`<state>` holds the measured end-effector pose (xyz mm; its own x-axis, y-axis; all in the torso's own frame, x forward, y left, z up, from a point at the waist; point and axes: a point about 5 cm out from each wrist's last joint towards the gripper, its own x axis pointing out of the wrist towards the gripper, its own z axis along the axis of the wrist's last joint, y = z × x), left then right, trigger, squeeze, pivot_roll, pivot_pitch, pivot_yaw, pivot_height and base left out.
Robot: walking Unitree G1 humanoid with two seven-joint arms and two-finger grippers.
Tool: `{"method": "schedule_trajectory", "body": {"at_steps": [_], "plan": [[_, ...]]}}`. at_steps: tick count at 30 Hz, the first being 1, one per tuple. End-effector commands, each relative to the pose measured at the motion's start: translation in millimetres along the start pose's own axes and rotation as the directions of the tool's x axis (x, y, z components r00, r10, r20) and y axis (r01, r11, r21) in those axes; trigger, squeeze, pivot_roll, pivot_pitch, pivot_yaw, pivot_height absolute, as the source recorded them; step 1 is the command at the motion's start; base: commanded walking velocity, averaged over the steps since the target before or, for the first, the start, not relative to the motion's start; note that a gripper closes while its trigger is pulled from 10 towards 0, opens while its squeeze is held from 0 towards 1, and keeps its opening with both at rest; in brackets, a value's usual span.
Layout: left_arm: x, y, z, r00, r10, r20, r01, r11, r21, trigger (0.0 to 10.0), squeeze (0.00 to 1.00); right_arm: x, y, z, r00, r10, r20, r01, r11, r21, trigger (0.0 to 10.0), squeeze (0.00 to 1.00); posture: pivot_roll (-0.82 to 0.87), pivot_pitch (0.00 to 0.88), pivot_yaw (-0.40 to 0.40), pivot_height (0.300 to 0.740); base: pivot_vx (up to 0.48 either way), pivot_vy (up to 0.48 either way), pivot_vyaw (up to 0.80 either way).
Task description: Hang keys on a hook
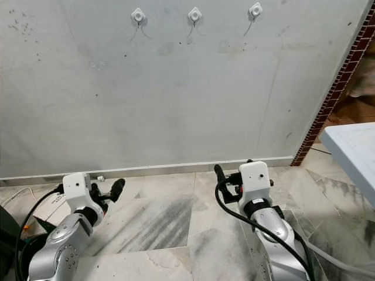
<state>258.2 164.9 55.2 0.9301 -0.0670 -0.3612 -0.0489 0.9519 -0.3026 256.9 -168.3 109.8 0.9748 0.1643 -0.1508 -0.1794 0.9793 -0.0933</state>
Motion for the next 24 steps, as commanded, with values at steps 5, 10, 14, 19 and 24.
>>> {"method": "schedule_trajectory", "body": {"at_steps": [5, 10, 14, 19, 24], "plan": [[3.4, -2.8, 6.3, 1.0, 0.003, 0.017, -0.003, 1.0, 0.01, 10.0, 0.0, 3.9, -1.6, 7.3, 1.0, -0.016, 0.012, 0.016, 1.0, 0.023, 10.0, 0.0, -0.07, 0.0, 0.066, 0.74, 0.0, 0.0, -0.79], [4.5, -2.3, 6.7, 1.0, 0.007, 0.02, -0.008, 1.0, 0.015, 10.0, 0.0, 7.4, -3.8, 9.0, 0.999, -0.031, 0.014, 0.031, 0.999, 0.03, 10.0, 0.0, -0.07, 0.0, 0.067, 0.74, 0.0, 0.0, -0.79], [3.9, -3.6, 5.7, 1.0, 0.004, 0.019, -0.004, 1.0, 0.019, 10.0, 0.0, 7.8, -3.8, 8.6, 0.999, -0.036, 0.014, 0.036, 0.999, 0.028, 10.0, 0.0, -0.07, 0.0, 0.068, 0.74, 0.0, 0.0, -0.79], [5.3, -3.7, 6.0, 1.0, 0.006, 0.018, -0.006, 1.0, 0.02, 10.0, 0.0, 8.9, -4.0, 8.6, 0.999, -0.042, 0.013, 0.042, 0.999, 0.025, 10.0, 0.0, -0.08, 0.0, 0.068, 0.74, 0.0, 0.0, -0.79], [9.5, -1.9, 7.5, 1.0, 0.013, 0.012, -0.013, 1.0, 0.018, 10.0, 0.0, 9.9, -5.7, 9.3, 0.998, -0.055, 0.016, 0.055, 0.998, 0.017, 10.0, 0.0, -0.08, 0.0, 0.069, 0.74, 0.0, 0.0, -0.79]]}}
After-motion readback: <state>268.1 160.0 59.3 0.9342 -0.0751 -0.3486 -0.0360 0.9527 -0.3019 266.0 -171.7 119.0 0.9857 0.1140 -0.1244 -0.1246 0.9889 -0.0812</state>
